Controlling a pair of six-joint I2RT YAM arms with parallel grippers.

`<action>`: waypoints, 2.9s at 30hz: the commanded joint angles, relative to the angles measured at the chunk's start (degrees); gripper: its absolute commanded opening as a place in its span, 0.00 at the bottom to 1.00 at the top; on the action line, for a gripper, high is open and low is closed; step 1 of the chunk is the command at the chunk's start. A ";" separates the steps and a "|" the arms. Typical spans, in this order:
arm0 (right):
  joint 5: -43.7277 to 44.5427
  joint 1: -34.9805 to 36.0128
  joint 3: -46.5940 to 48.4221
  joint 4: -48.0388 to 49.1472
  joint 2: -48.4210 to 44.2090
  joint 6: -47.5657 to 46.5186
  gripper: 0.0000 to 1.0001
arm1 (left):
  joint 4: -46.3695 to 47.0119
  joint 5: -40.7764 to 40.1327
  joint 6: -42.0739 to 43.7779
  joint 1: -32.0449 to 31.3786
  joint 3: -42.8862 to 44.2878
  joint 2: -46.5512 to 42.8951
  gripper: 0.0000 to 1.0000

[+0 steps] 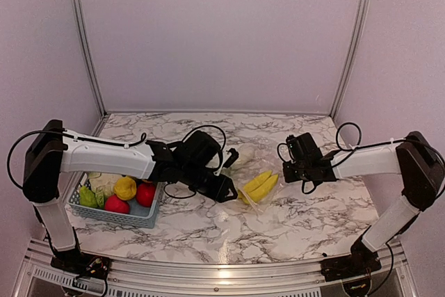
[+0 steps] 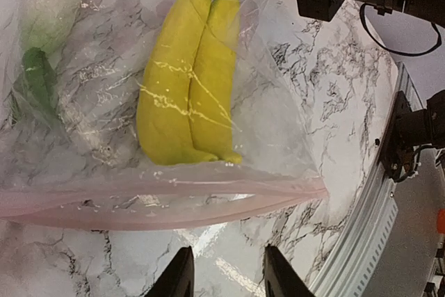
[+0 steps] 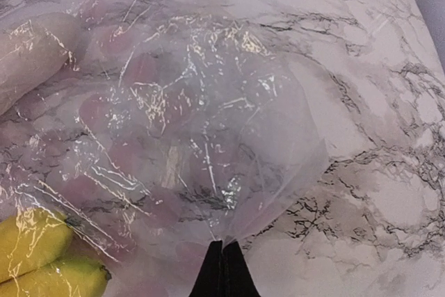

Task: Open the zip-top bag and remove the fake food
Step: Pick up the fake fruit from the zipper food storage bag.

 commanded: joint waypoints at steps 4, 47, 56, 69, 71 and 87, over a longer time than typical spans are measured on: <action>-1.54 -0.41 2.10 -1.92 0.26 0.56 0.00 | 3.46 -5.54 -0.67 -1.41 2.97 5.17 0.43; -3.76 16.72 10.59 -13.64 -6.49 -0.56 0.68 | 15.10 -15.51 -8.87 -2.45 -9.37 -0.56 0.60; -2.81 23.56 15.11 -15.02 0.63 -0.07 0.73 | 15.12 -15.45 -10.91 -1.17 -9.51 0.10 0.57; -0.50 19.12 19.84 -17.71 7.07 5.77 0.41 | 16.70 -11.73 -8.34 -1.53 -8.23 1.95 0.57; -1.78 18.56 19.42 -17.11 7.94 5.59 0.38 | 16.29 -11.61 -7.95 -1.79 -7.46 2.56 0.57; -11.01 17.76 18.76 -14.36 11.89 4.68 0.36 | 14.51 -11.94 -5.78 -2.34 -1.55 6.91 0.66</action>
